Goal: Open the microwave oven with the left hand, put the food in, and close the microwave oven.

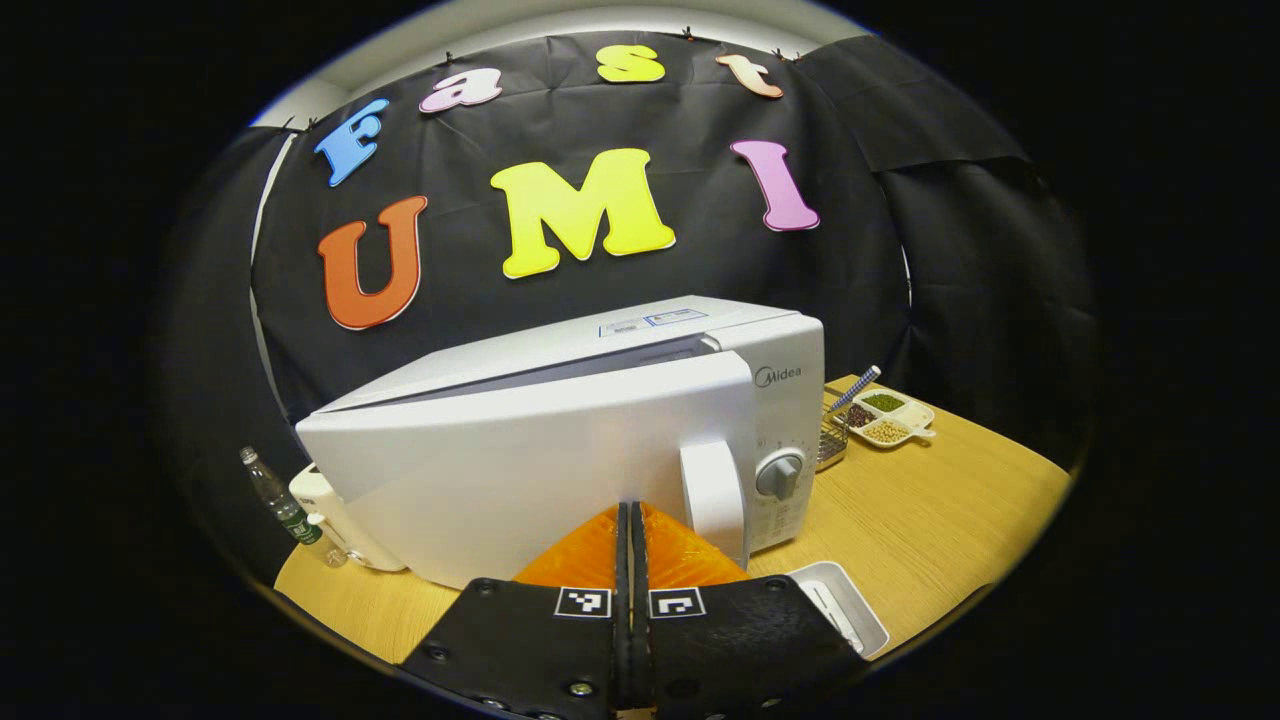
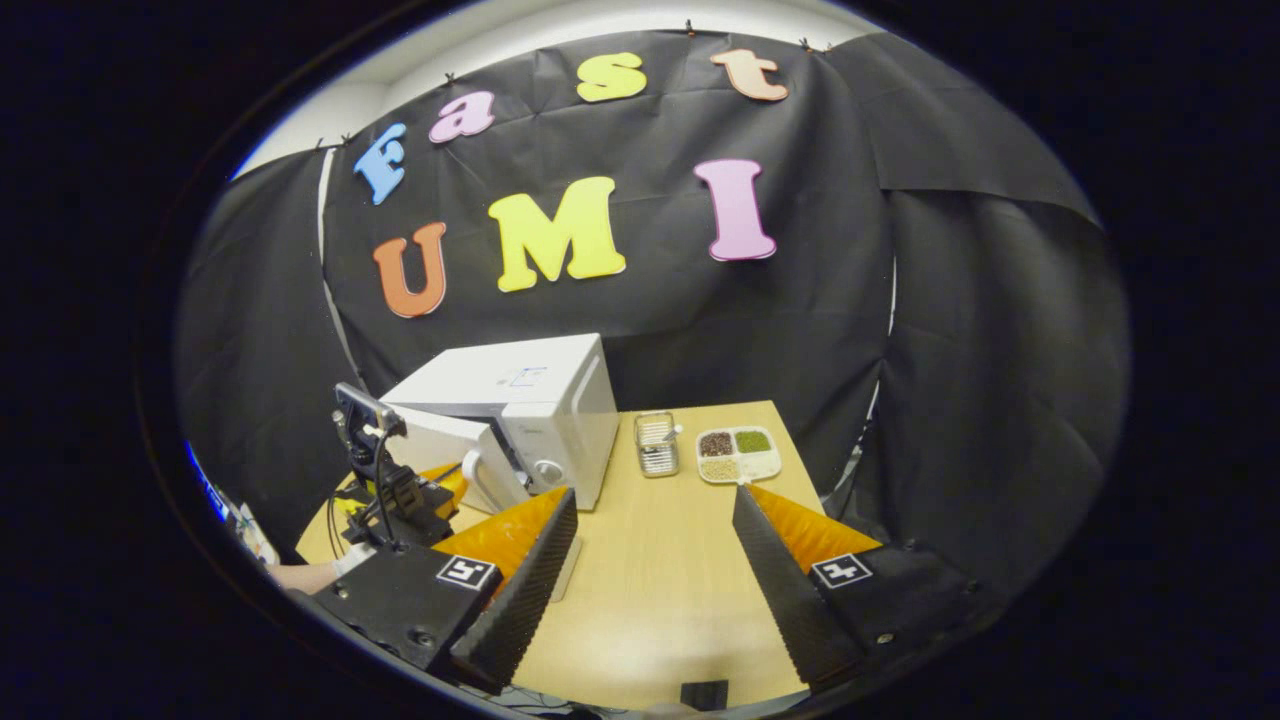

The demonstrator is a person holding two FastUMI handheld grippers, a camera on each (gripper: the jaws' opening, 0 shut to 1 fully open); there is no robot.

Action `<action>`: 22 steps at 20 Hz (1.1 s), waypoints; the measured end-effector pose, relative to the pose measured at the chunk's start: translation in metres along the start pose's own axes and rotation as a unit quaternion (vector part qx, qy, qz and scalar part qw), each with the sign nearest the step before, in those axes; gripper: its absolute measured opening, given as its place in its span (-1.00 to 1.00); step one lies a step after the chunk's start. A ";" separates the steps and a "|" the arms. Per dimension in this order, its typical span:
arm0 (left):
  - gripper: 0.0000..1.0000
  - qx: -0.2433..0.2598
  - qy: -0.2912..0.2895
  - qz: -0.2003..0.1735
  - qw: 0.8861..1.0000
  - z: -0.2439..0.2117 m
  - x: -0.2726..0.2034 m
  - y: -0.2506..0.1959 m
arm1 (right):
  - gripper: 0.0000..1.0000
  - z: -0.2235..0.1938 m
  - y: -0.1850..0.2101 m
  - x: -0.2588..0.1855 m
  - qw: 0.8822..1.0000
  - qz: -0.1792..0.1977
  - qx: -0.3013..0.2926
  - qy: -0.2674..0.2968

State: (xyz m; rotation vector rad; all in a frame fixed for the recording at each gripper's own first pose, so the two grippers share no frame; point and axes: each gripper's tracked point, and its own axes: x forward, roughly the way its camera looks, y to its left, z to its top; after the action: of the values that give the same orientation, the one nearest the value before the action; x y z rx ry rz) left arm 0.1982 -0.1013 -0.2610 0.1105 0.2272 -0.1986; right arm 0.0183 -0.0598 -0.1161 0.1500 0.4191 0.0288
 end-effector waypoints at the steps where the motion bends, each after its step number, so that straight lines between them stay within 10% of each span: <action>1: -1.00 -0.002 -0.001 0.003 1.000 0.002 0.005 0.000 | 0.82 0.000 -0.004 0.003 1.000 -0.001 0.000 0.001; 22: -1.00 -0.018 0.031 0.054 0.998 -0.004 0.017 0.004 | 0.99 0.001 0.000 0.021 0.999 0.024 -0.029 -0.001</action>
State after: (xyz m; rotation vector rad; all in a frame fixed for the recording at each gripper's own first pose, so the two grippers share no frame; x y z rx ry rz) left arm 0.2144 -0.1000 -0.2689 0.0923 0.2862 -0.0839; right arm 0.0377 -0.0590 -0.1239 0.1037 0.4122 0.0871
